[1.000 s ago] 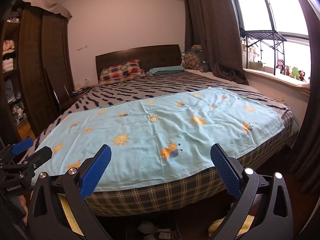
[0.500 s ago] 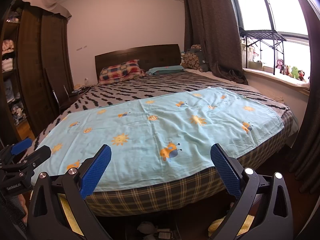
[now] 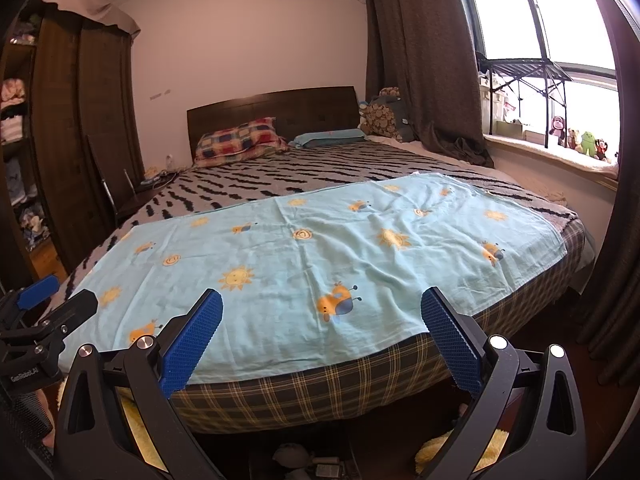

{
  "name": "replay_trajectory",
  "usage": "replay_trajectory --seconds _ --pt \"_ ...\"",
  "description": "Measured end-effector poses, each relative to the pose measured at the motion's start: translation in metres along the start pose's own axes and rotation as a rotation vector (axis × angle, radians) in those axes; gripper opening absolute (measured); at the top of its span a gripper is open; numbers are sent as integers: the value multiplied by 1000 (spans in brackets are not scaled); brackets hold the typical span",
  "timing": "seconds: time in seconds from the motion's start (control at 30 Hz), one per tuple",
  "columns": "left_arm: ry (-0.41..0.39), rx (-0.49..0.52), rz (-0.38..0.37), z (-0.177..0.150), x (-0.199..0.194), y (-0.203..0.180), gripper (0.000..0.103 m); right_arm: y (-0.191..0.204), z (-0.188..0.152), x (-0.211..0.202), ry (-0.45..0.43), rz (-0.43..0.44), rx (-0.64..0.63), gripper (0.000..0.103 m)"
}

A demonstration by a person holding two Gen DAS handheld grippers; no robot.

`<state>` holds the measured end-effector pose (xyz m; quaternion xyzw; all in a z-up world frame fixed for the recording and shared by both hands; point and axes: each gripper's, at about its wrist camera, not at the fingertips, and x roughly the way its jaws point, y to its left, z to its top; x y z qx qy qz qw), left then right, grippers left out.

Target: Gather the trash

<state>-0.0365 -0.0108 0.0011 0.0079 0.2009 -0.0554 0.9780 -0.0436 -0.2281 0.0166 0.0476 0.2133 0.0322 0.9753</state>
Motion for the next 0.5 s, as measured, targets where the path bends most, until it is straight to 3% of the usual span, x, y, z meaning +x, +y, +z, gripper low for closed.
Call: replay_trajectory --seconds 0.5 --pt "21 -17 5 3 4 3 95 -1 1 2 -1 -2 3 100"
